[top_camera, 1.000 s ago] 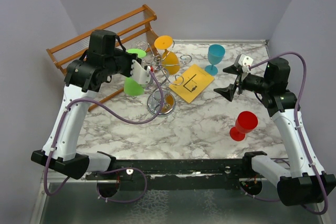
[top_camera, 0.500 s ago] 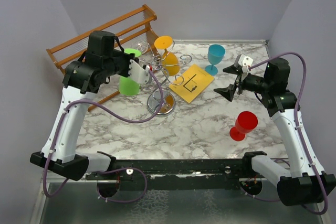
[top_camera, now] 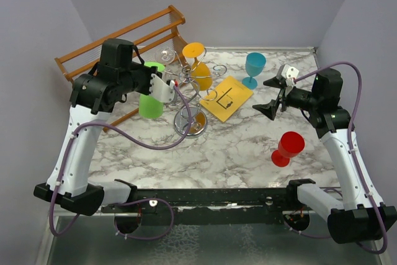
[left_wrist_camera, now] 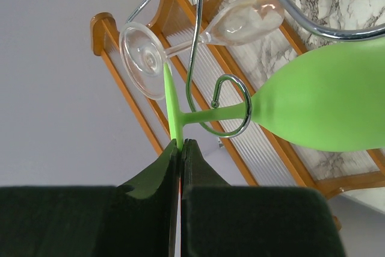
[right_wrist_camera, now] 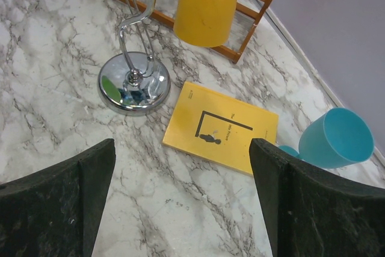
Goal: Place the wine glass upside down on the wine glass rack
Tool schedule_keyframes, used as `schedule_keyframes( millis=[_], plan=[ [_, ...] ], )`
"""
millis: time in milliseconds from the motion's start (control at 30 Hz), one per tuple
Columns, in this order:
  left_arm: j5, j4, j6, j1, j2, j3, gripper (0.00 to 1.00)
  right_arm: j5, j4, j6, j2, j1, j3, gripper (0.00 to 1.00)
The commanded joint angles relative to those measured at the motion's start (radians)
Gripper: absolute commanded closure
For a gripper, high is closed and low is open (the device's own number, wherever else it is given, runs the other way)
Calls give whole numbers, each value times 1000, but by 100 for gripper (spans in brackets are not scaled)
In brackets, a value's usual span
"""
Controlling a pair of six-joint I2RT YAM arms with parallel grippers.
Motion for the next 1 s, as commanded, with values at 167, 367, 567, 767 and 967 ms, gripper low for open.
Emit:
schedule_keyframes(
  millis=[167, 367, 567, 767, 967],
  plan=[
    [79, -48, -13, 1, -37, 30, 100, 3, 30, -10, -19, 3, -11, 8],
    [115, -34, -8, 1, -33, -4, 100, 3, 30, -10, -21, 3, -11, 8],
    [135, -29, -7, 1, -31, -48, 99, 6, 30, -13, -21, 3, -10, 7],
    [147, -42, -8, 1, -35, -61, 94, 8, 30, -14, -19, 3, -13, 7],
    [162, -67, -5, 1, -42, -63, 84, 12, 31, -14, -19, 3, -14, 7]
  ],
)
